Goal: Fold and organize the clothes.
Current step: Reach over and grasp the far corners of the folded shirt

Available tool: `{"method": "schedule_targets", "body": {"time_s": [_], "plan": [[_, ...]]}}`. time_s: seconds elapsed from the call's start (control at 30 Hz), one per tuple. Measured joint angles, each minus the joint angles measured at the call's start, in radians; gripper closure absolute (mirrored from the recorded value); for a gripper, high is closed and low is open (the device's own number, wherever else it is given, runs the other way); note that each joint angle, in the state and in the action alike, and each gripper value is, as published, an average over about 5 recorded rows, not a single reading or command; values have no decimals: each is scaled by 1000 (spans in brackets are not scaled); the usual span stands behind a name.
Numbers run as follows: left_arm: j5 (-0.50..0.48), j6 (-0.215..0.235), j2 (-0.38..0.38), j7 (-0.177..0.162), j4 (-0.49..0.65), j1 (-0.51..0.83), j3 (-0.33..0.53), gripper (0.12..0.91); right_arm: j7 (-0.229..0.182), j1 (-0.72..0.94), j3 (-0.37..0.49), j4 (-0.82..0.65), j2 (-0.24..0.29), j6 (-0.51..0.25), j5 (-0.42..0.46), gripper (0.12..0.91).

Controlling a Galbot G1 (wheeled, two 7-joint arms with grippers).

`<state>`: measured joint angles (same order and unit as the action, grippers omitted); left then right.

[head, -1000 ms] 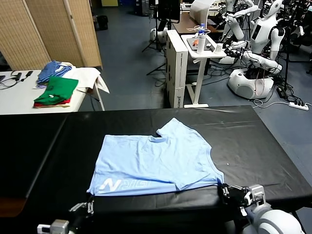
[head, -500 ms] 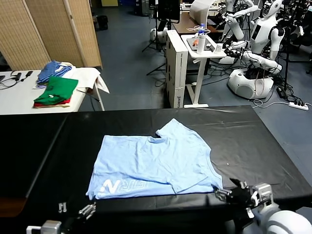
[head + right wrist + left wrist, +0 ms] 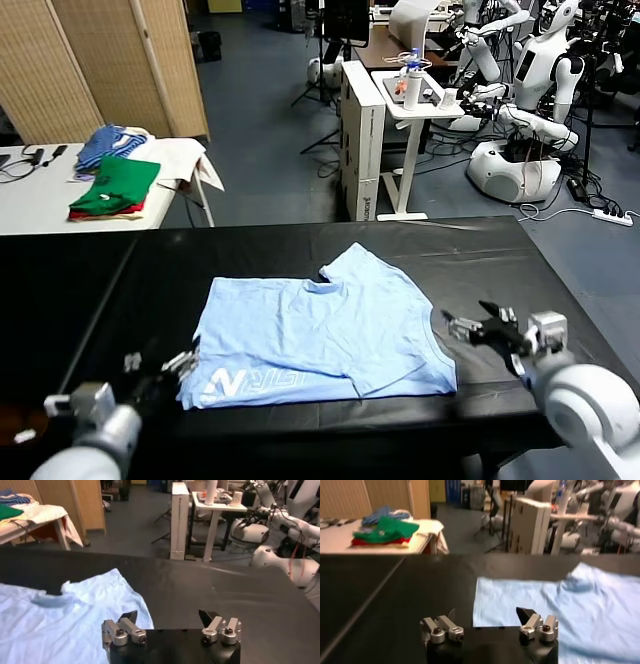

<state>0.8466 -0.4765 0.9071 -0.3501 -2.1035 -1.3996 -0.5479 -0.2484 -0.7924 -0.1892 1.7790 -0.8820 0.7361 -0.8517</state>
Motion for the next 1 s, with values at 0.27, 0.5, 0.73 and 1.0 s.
{"method": "schedule_targets", "body": {"time_s": [0.27,0.5,0.73,1.0], "plan": [[87,-36,-53,-8,207,278,177,123,50,190,159,-180,-70,0,29,118],[115,-57,-58,-3,339,436,293,123,91,260,226,-274,-120,0,75,118],[144,-66,-52,1,414,513,348,123,134,306,273,-362,-167,-14,122,118],[154,-74,-33,20,459,551,376,123,157,361,318,-454,-208,-43,154,118]]}}
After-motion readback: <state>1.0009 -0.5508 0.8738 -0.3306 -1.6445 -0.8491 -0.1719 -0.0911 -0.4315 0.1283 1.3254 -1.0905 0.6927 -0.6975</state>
